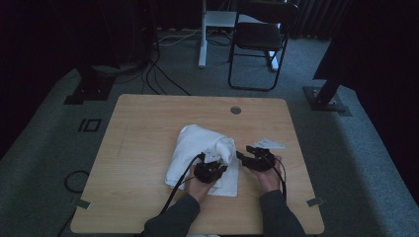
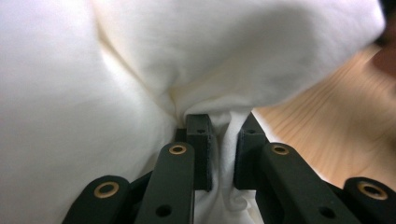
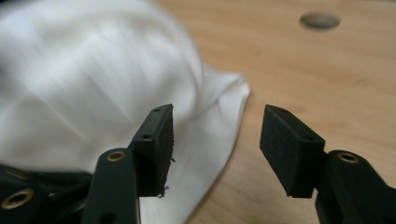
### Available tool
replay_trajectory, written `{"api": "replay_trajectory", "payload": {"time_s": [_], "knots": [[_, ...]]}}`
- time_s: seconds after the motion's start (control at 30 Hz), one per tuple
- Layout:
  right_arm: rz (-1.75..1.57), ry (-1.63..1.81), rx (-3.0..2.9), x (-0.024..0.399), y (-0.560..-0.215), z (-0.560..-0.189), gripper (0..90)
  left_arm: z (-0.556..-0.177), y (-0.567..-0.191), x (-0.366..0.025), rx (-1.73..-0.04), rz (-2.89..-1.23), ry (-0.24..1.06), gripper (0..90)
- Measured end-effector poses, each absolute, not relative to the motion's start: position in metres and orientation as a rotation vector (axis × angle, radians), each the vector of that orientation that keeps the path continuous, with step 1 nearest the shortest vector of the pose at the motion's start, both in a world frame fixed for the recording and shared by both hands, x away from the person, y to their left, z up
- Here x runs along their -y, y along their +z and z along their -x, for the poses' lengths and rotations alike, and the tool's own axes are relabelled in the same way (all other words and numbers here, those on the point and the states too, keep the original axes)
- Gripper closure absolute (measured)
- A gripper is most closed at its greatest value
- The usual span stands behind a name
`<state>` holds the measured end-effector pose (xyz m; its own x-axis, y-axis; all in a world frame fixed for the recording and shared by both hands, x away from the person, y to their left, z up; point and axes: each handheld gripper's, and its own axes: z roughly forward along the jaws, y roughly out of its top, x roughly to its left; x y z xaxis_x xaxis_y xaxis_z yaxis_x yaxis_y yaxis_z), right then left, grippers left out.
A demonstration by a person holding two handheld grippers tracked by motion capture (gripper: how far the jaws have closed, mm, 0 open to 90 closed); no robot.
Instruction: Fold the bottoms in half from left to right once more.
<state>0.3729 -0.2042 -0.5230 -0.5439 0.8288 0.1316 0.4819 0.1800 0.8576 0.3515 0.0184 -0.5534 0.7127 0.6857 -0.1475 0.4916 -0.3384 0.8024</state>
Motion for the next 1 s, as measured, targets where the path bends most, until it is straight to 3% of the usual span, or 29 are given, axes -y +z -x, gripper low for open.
{"api": "replay_trajectory", "payload": {"time_s": [0.37,0.47,0.53,0.6,0.73,0.87,1.0], "knots": [[-1.112,1.580,-2.099,0.185,-0.488,-0.369,41.1,-0.350,-0.550,-0.019,-0.904,-1.994,0.245,72.7],[-1.097,1.473,-2.206,0.166,-0.493,-0.381,51.4,-0.350,-0.549,-0.020,-0.898,-1.993,0.230,70.0],[-1.107,1.381,-2.253,0.160,-0.501,-0.388,67.4,-0.348,-0.547,-0.020,-0.904,-1.978,0.215,65.7],[-1.123,1.325,-2.262,0.159,-0.508,-0.394,75.5,-0.342,-0.539,-0.022,-0.915,-1.958,0.217,61.3],[-1.146,1.292,-2.251,0.163,-0.513,-0.398,81.5,-0.326,-0.508,-0.033,-0.868,-1.887,0.230,56.1],[-1.155,1.286,-2.250,0.167,-0.516,-0.399,81.6,-0.316,-0.475,-0.055,-0.838,-1.812,0.326,56.0],[-1.174,1.286,-2.247,0.170,-0.519,-0.400,81.2,-0.323,-0.450,-0.105,-0.952,-1.785,0.557,63.4]]}}
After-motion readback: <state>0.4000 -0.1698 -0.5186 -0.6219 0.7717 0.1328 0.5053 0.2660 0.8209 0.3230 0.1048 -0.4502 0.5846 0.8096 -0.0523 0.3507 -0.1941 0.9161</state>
